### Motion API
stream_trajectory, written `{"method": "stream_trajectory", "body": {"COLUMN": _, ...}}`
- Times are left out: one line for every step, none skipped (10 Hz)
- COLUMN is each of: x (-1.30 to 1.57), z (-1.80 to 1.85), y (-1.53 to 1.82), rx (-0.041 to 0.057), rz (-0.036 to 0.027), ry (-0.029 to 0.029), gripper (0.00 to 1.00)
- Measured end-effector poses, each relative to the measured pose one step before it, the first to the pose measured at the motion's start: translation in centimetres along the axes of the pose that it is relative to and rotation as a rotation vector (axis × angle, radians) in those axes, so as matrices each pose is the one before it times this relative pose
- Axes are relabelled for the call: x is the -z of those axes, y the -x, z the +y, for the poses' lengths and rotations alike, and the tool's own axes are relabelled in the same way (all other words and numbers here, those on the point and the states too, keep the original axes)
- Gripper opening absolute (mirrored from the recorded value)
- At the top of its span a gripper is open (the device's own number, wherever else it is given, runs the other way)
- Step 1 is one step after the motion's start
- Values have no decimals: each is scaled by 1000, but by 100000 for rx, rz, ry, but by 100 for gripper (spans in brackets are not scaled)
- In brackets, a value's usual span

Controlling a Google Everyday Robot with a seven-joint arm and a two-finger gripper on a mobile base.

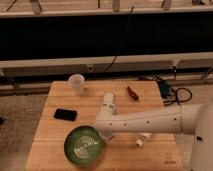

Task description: Push the ceramic bowl across the table

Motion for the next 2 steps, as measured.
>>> {"method": "stream_trajectory", "body": {"x": 11, "z": -337, "y": 694, "rx": 1247, "rz": -519, "ry": -287, "gripper": 0}}
{"method": "stream_trajectory", "body": {"x": 9, "z": -96, "y": 127, "rx": 38, "rz": -411, "ry": -356, "gripper": 0}}
